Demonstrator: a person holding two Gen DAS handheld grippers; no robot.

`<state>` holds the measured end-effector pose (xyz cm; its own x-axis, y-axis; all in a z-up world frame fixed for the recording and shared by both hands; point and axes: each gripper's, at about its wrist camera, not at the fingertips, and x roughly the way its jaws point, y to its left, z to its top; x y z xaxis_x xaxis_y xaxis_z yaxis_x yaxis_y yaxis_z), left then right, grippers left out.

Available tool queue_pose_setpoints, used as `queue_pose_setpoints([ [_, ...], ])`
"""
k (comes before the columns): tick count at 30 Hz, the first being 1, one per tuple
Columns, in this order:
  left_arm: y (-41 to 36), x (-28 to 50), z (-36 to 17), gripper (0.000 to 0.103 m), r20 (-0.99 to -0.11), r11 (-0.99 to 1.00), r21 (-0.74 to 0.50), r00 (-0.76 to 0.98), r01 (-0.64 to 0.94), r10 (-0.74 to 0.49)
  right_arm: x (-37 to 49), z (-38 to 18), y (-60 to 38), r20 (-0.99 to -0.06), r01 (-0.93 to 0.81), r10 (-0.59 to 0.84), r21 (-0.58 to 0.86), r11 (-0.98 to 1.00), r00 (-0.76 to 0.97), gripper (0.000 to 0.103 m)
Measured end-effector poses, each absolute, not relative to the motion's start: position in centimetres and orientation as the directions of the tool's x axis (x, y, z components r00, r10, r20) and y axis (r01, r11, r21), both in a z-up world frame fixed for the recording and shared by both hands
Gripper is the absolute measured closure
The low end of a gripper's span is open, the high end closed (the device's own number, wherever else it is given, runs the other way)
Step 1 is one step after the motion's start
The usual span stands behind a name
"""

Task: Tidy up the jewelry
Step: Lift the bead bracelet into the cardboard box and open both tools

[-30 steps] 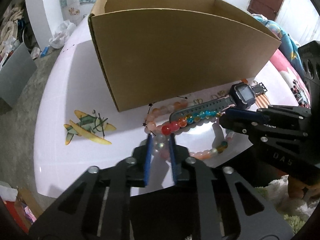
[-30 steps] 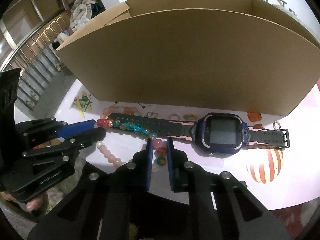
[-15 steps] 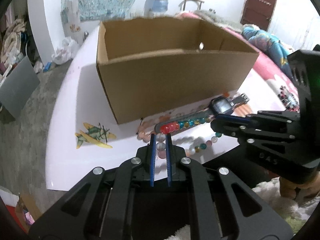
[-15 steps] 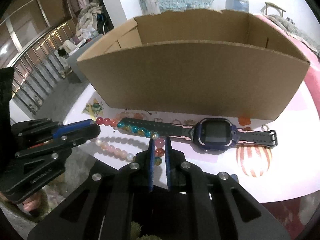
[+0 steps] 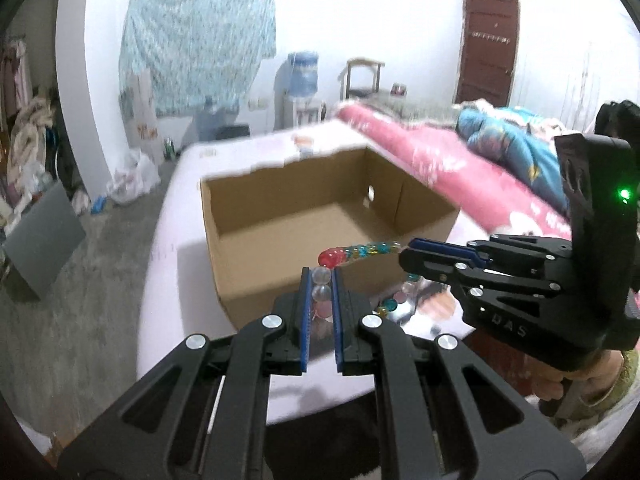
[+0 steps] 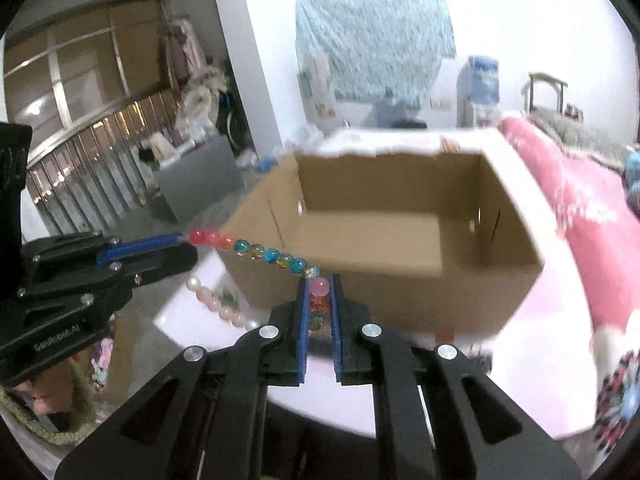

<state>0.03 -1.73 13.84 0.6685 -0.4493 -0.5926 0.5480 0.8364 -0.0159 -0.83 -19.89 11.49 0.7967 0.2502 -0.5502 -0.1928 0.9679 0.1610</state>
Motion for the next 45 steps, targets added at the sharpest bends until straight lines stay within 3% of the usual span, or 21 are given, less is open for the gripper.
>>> queue_pose_setpoints([
  [4,-3.0,2.3,17.4,0.095,-0.536,0.831,0.028,0.710,0.555,-0.457,2.8,15.2,-20.7,-0.517,-0.238,0.277,0.141,0.961,0.810,0.093],
  [8,-4.1,7.4,18.9,0.094,-0.547,0.845,0.042,0.720,0.533,-0.427,9.3,16.9,-21.3,-0.563,-0.294,0.326,0.151,0.944,0.759,0.093],
  [15,-5.4,19.4,14.8,0.095,-0.730,0.877,0.026,0.608,0.480,-0.312,23.4,12.1,-21.0,-0.791,-0.313,0.411,0.290,0.904,0.453,0.093],
  [18,-6.0,23.5,11.5,0.094,-0.812,0.885,0.039,0.531,0.465,-0.243,27.1,8.8,-20.6,-0.842,-0.281,0.413,0.327,0.902,0.346,0.093],
  [23,-6.5,26.5,8.3,0.094,-0.873,0.883,0.085,0.461,0.463,-0.158,31.5,4.3,-19.7,-0.883,-0.217,0.428,0.386,0.896,0.195,0.092],
  [26,-6.5,27.0,7.2,0.083,-0.897,0.883,0.086,0.422,0.462,-0.133,32.4,2.6,-19.5,-0.889,-0.176,0.437,0.413,0.894,0.135,0.081],
  [28,-6.3,26.6,7.7,0.066,-0.886,0.880,0.075,0.437,0.469,-0.158,32.4,2.2,-19.8,-0.891,-0.164,0.429,0.405,0.899,0.148,0.078],
  [31,-5.7,25.2,9.1,0.061,-0.855,0.879,0.066,0.480,0.472,-0.194,31.2,3.5,-20.2,-0.885,-0.181,0.419,0.387,0.904,0.201,0.076],
  [33,-5.1,24.4,9.8,0.048,-0.840,0.886,0.052,0.500,0.460,-0.210,29.5,6.0,-20.9,-0.858,-0.204,0.432,0.386,0.900,0.279,0.068],
  [35,-3.8,23.1,10.8,0.038,-0.828,0.896,0.012,0.507,0.444,-0.240,27.8,8.2,-22.1,-0.830,-0.228,0.426,0.364,0.903,0.361,0.051],
  [36,-3.3,22.5,11.2,0.032,-0.824,0.903,0.003,0.513,0.429,-0.241,26.7,9.4,-22.5,-0.813,-0.243,0.421,0.349,0.905,0.402,0.048],
  [41,0.3,18.1,13.1,0.019,-0.767,0.925,-0.073,0.572,0.374,-0.291,17.8,15.3,-28.7,-0.675,-0.204,0.373,0.319,0.925,0.637,0.026],
  [45,2.7,15.7,11.4,0.018,-0.761,0.920,-0.222,0.532,0.323,-0.371,11.7,14.6,-34.1,-0.642,-0.004,0.223,0.324,0.946,0.734,0.023],
])
